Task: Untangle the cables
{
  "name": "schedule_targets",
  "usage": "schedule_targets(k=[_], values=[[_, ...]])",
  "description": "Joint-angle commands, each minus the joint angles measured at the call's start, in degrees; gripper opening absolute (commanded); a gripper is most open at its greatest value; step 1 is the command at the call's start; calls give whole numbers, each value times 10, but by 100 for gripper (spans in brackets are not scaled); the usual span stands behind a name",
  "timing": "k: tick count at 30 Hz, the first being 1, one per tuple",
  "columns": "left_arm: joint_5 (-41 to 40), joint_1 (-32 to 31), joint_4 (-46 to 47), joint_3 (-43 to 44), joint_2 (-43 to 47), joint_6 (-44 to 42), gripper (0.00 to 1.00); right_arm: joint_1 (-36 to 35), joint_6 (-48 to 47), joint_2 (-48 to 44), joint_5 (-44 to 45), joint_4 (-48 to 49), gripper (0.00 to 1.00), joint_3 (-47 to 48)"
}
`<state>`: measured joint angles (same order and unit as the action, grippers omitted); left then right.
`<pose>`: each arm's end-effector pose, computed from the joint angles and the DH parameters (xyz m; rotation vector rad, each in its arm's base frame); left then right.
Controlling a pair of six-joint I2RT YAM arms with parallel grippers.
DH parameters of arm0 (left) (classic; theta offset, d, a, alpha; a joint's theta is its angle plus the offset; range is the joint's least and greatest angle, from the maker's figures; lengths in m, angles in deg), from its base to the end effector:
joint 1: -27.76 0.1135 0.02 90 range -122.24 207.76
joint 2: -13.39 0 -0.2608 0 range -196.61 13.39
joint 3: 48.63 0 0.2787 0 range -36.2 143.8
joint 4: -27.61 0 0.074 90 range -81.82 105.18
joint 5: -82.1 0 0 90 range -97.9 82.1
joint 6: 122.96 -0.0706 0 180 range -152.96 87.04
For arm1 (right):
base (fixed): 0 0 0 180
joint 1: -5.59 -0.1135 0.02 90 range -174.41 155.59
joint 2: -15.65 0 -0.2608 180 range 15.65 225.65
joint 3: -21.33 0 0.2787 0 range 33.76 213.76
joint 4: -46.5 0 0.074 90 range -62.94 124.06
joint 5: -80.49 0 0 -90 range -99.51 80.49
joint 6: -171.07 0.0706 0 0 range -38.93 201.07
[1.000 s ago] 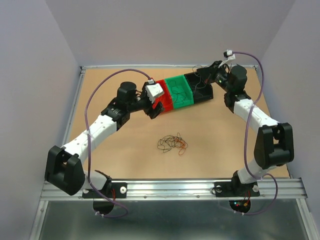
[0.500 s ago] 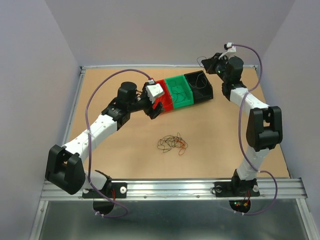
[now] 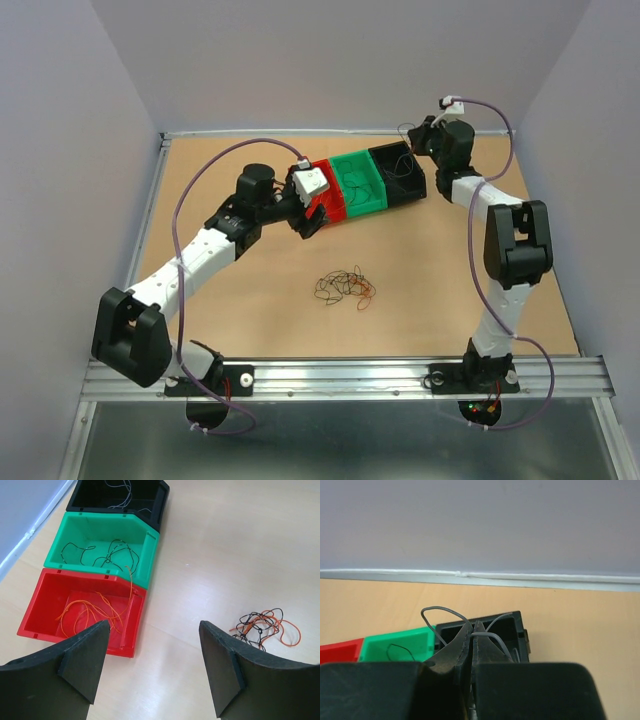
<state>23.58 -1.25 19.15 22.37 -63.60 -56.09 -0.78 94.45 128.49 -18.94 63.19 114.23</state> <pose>0.3043 -0.2109 0.3050 1.1314 1.4280 -0.5717 0.5221 0.0699 0.2507 -0.0272 1.6413 0.3982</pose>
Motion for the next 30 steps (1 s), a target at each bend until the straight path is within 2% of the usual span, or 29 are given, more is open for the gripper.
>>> schedule_targets(k=[1, 8, 14, 20, 24, 30], values=[[16, 0, 7, 8, -3, -4, 83, -14, -40, 20, 41, 35, 0, -27], [17, 0, 3, 12, -9, -5, 83, -65, -95, 76, 69, -65, 1, 28], [20, 0, 1, 13, -7, -4, 83, -68, -64, 113, 88, -164, 1, 62], [24, 0, -4, 14, -8, -4, 83, -66, -52, 175, 111, -279, 0, 134], [24, 0, -4, 14, -6, -6, 83, -65, -50, 193, 97, -305, 0, 153], [20, 0, -5, 15, -11, -6, 83, -65, -44, 147, 122, -312, 7, 154]])
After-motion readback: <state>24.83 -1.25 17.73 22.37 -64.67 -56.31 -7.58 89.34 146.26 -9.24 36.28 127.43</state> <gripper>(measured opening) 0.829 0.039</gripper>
